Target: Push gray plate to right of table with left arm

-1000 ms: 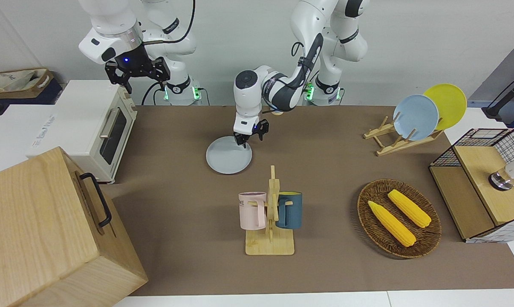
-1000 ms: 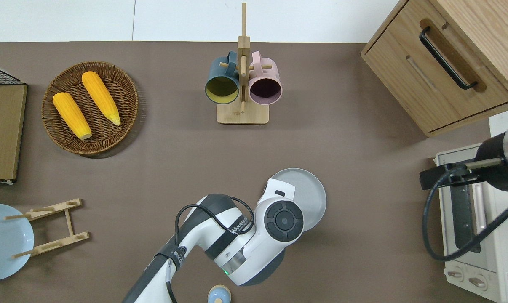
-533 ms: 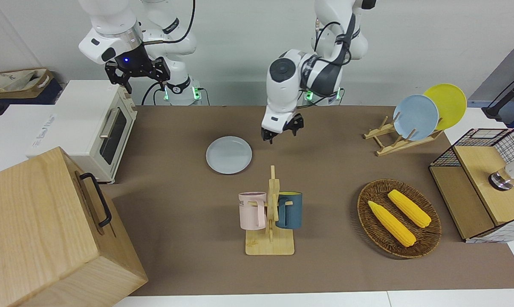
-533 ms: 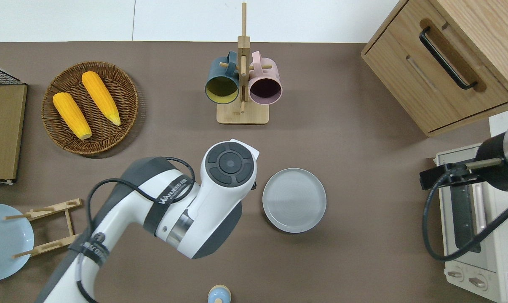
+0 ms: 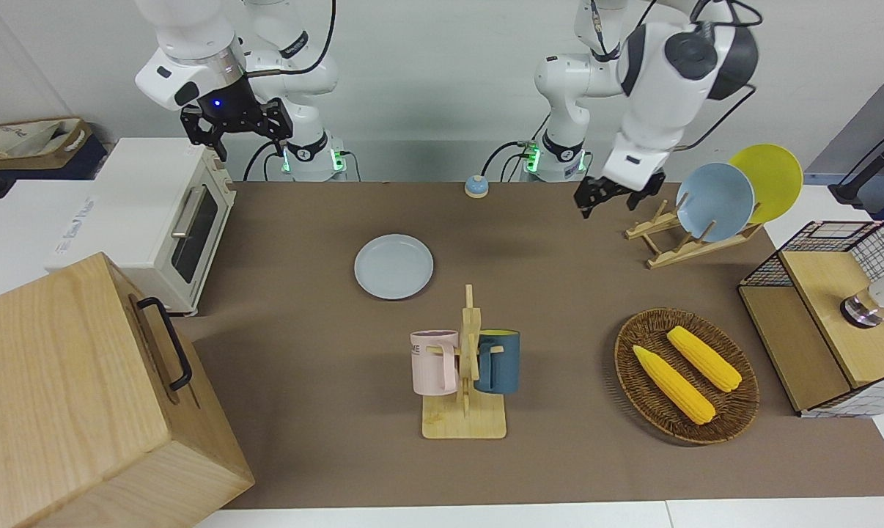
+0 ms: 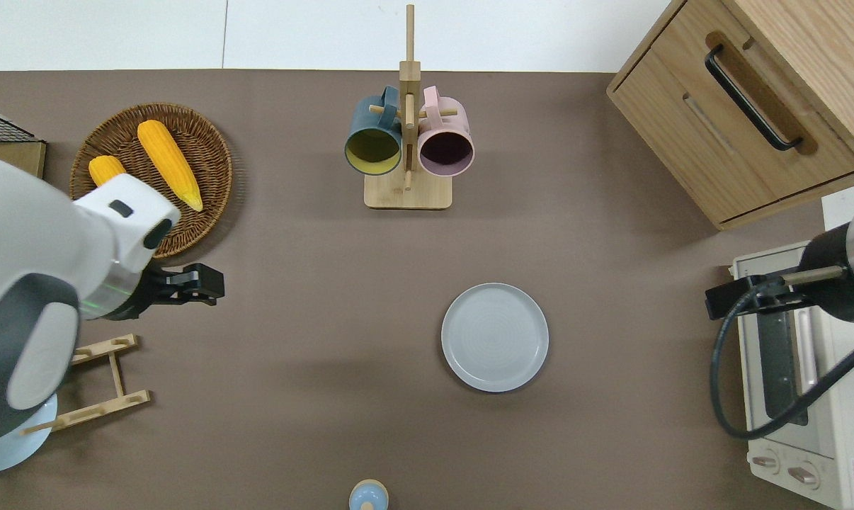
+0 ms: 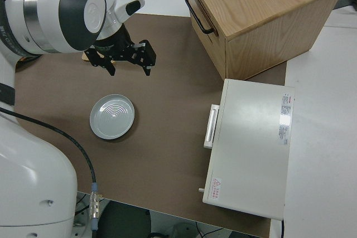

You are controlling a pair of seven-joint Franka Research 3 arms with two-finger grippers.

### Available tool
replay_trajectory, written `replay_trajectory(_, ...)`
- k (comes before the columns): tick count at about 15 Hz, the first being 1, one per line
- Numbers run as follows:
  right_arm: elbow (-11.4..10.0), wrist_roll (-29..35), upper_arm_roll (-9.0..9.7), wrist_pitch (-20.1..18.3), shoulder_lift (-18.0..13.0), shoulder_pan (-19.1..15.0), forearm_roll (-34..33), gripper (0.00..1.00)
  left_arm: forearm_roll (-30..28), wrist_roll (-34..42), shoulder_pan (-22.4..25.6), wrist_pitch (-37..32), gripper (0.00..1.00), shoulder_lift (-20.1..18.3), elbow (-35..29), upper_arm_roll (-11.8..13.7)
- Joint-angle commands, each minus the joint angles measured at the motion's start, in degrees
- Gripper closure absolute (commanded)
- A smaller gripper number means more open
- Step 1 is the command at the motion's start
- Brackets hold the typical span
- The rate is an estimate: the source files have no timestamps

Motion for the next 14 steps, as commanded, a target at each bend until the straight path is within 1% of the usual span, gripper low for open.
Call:
replay_trajectory(1,0.5,0.7,0.93,-0.9,-0.1,-1.2,0.2,0.017,-1.3,4.6,3.6,-7.2,0.0,-0.2,6.8,-0.2)
replay_trajectory(4,0.5,0.7,0.93,-0.9,-0.1,-1.1,0.2,0.017,-1.3,7.8,4.1,-9.8,0.0,-0.2,9.8,0.6)
replay_trajectory(10,0.5,0.8,0.93,-0.9,-0.1,-1.2,0.2,0.017,-0.4,10.3,4.3,-10.6,0.0,-0.2,11.9,0.7)
replay_trajectory(11,0.5,0.7,0.93,-0.9,-0.1,-1.1,0.2,0.017,-0.5,10.7,4.3,-11.2,0.0,-0.2,12.3,1.1)
replay_trajectory(12,0.5,0.8,0.93,-0.9,-0.1,-1.1,0.2,0.017,-0.6,11.4,4.1,-11.4,0.0,-0.2,12.7,2.2)
replay_trajectory(14,0.5,0.7,0.93,-0.9,-0.1,-1.1,0.2,0.017,-0.9,12.2,4.1,-11.4,0.0,-0.2,12.8,2.7)
